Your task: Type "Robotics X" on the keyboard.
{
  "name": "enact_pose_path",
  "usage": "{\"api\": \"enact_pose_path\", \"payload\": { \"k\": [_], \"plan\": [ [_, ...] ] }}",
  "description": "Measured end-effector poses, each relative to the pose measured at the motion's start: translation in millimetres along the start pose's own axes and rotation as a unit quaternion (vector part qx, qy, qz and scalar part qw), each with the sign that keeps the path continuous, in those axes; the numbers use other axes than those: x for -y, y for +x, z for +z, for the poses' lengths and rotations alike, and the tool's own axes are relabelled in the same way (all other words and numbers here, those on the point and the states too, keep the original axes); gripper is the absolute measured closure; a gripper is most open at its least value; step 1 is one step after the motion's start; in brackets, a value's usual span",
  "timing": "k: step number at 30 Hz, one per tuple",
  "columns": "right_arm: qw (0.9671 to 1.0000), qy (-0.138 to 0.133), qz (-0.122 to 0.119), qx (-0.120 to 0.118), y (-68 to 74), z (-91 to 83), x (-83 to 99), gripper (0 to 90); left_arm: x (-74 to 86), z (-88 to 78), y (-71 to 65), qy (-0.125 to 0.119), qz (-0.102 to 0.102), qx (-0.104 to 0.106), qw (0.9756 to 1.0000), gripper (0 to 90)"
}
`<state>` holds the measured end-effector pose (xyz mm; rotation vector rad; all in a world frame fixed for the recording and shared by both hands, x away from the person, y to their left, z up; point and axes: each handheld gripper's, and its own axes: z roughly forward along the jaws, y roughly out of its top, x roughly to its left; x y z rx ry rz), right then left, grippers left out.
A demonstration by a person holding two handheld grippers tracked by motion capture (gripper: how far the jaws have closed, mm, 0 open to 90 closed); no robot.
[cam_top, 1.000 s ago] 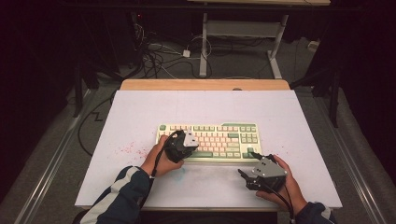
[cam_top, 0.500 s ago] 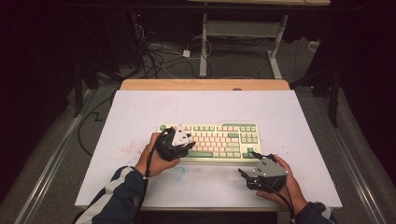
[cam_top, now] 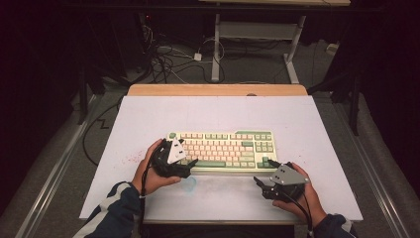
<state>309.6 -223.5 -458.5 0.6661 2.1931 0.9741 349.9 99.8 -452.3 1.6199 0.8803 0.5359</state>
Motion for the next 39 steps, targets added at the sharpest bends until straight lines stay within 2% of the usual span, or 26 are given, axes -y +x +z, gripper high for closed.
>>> {"api": "enact_pose_path", "payload": {
  "k": [4,7,9,11,16,18,22,28,32,36,39],
  "plan": [
    [1.0000,0.002,-0.001,-0.002,-1.7,2.2,-1.5,32.8,5.3,-10.2,6.8,0.003,0.009,-0.009,0.9999,19.7],
    [0.9999,0.000,0.010,-0.010,-3.7,4.2,-5.3,36.5,9.0,-17.6,12.8,0.005,-0.003,-0.017,0.9998,19.7],
    [0.9998,-0.002,0.015,-0.010,-4.8,5.3,-8.5,40.2,14.1,-22.6,16.1,0.010,0.002,-0.024,0.9997,19.7],
    [0.9996,-0.005,0.024,-0.017,-7.1,5.9,-11.4,46.0,19.0,-27.8,19.0,0.017,0.009,-0.031,0.9993,19.7],
    [0.9984,-0.008,0.042,-0.037,-14.8,9.8,-20.5,66.4,24.7,-41.3,26.7,0.018,-0.003,-0.047,0.9987,19.7],
    [0.9961,-0.004,0.063,-0.062,-20.7,14.4,-25.5,75.2,27.9,-46.1,29.7,0.022,-0.014,-0.051,0.9984,19.7],
    [0.9948,0.006,0.068,-0.076,-25.4,28.0,-39.9,87.7,35.6,-52.0,32.9,0.033,-0.017,-0.059,0.9976,19.7],
    [0.9954,0.018,0.042,-0.085,-20.8,59.5,-65.5,90.0,39.3,-53.1,36.5,0.044,-0.034,-0.055,0.9969,19.7],
    [0.9939,0.021,0.040,-0.100,-18.1,80.2,-77.1,90.0,41.9,-51.8,36.7,0.049,-0.031,-0.056,0.9967,19.7],
    [0.9941,0.030,0.037,-0.098,-16.9,95.7,-85.7,90.0,41.8,-52.1,37.6,0.050,-0.034,-0.059,0.9964,19.7],
    [0.9942,0.046,0.029,-0.092,-15.9,104.8,-88.7,90.0,43.3,-52.8,35.5,0.052,-0.028,-0.057,0.9966,19.7]
  ]
}}
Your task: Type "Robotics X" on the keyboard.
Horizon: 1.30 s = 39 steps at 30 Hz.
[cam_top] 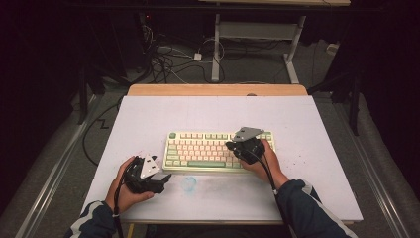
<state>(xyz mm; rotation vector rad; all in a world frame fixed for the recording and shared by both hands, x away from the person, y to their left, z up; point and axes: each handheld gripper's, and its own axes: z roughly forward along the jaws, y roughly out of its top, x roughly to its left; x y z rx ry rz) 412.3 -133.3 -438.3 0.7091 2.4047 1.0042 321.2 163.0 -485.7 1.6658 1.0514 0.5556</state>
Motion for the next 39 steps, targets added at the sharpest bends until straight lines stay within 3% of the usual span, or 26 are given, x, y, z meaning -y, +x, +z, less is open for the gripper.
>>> {"api": "enact_pose_path", "payload": {
  "k": [9,14,22,34,36,39],
  "plan": [
    [0.9998,0.018,-0.007,0.010,0.5,12.9,-3.6,90.0,4.4,-0.5,-2.4,0.013,0.010,0.002,0.9999,19.7],
    [0.9998,0.018,-0.006,0.005,1.3,15.2,-5.0,90.0,6.5,0.1,-3.2,0.021,0.012,0.005,0.9997,19.7],
    [0.9988,0.042,-0.026,-0.004,5.7,22.4,-6.3,90.0,7.1,-0.2,-3.8,0.024,0.012,0.006,0.9996,19.8],
    [0.9999,-0.010,-0.004,0.004,3.8,-0.4,-4.1,82.6,4.2,0.8,-6.1,0.019,0.015,0.011,0.9997,19.8],
    [0.9998,-0.020,-0.006,0.007,4.4,-5.5,-3.5,75.7,3.4,1.7,-5.8,0.017,0.024,0.006,0.9995,19.8],
    [0.9990,-0.042,-0.004,0.015,3.3,-14.9,-2.2,66.6,0.6,1.0,-3.0,0.011,0.021,0.003,0.9997,19.8]
  ]
}}
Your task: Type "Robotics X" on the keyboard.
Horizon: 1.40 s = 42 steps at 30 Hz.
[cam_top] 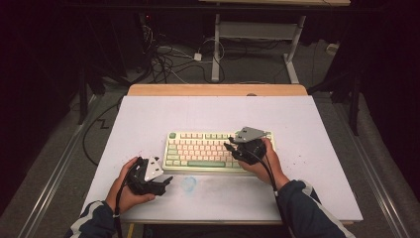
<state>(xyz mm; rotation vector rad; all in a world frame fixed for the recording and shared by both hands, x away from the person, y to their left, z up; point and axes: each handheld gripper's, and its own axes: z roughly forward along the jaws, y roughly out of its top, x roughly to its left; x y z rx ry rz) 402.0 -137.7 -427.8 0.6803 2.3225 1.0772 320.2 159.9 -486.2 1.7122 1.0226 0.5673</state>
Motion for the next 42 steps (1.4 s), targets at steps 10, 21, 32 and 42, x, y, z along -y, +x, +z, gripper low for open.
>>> {"api": "enact_pose_path", "payload": {
  "k": [10,21,32,42],
  "plan": [
    [0.9982,-0.041,-0.006,0.044,2.4,-28.8,8.8,35.1,-3.1,-0.8,1.1,-0.007,-0.011,-0.009,0.9999,20.8],
    [0.9963,-0.050,-0.005,0.070,9.8,-61.9,39.0,22.5,-5.7,-1.3,5.1,-0.003,0.003,-0.037,0.9993,25.2],
    [0.9940,-0.044,-0.006,0.100,11.6,-88.4,78.8,22.0,-7.0,-2.4,0.8,-0.012,0.004,-0.023,0.9996,25.2],
    [0.9915,-0.034,0.012,0.125,11.1,-106.7,104.3,22.6,-25.2,2.7,-3.2,-0.016,-0.037,-0.002,0.9992,54.5]
  ]
}}
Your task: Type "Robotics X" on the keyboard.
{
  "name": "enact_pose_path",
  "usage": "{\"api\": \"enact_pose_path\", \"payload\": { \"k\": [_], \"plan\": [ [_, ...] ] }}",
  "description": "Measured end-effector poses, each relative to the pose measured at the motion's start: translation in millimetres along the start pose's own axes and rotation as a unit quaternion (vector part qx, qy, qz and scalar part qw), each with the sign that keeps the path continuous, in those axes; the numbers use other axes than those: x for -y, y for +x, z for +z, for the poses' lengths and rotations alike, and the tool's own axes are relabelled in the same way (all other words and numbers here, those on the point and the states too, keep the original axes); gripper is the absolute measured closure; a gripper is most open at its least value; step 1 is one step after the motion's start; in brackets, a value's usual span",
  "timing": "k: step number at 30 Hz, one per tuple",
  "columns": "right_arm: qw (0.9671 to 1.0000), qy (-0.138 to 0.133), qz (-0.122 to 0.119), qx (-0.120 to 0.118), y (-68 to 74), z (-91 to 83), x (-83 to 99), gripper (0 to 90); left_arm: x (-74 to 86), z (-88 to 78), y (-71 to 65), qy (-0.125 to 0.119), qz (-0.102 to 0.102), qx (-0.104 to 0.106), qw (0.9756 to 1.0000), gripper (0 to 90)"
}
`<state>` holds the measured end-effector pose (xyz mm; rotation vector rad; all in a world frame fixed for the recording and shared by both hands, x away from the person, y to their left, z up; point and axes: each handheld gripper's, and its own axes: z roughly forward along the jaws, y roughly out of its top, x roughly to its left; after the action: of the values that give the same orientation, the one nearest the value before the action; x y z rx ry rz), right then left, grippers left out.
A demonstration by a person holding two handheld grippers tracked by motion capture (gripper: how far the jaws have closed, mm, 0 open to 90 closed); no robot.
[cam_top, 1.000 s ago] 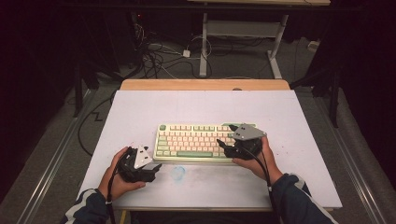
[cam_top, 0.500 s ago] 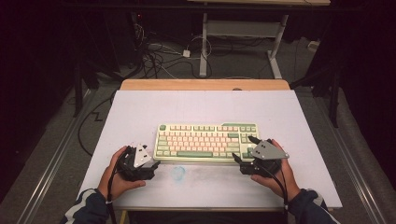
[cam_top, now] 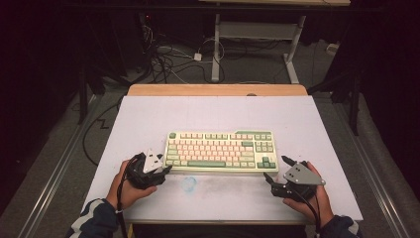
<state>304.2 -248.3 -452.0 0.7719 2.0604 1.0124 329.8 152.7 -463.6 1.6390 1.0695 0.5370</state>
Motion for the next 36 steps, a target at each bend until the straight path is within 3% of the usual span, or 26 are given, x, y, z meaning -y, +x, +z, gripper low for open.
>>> {"api": "enact_pose_path", "payload": {
  "k": [5,9,18,24,36],
  "plan": [
    [0.9999,0.007,-0.011,-0.006,4.9,0.0,1.7,22.6,-12.9,5.0,-5.5,0.008,-0.003,0.017,0.9998,77.2],
    [0.9996,0.015,-0.022,-0.013,9.4,3.6,2.4,22.6,-19.3,12.6,-11.1,0.016,-0.002,0.031,0.9994,86.6],
    [0.9994,0.022,-0.028,-0.004,9.0,4.2,3.6,22.7,-30.6,41.2,-24.6,0.037,0.020,0.044,0.9981,86.9],
    [0.9992,0.021,-0.032,0.003,9.9,4.6,3.5,22.9,-35.7,57.3,-32.1,0.044,0.023,0.058,0.9971,86.9],
    [0.9990,0.028,-0.035,0.004,9.5,2.4,6.8,23.3,-40.3,88.0,-43.8,0.059,0.036,0.061,0.9958,86.6]
  ]
}}
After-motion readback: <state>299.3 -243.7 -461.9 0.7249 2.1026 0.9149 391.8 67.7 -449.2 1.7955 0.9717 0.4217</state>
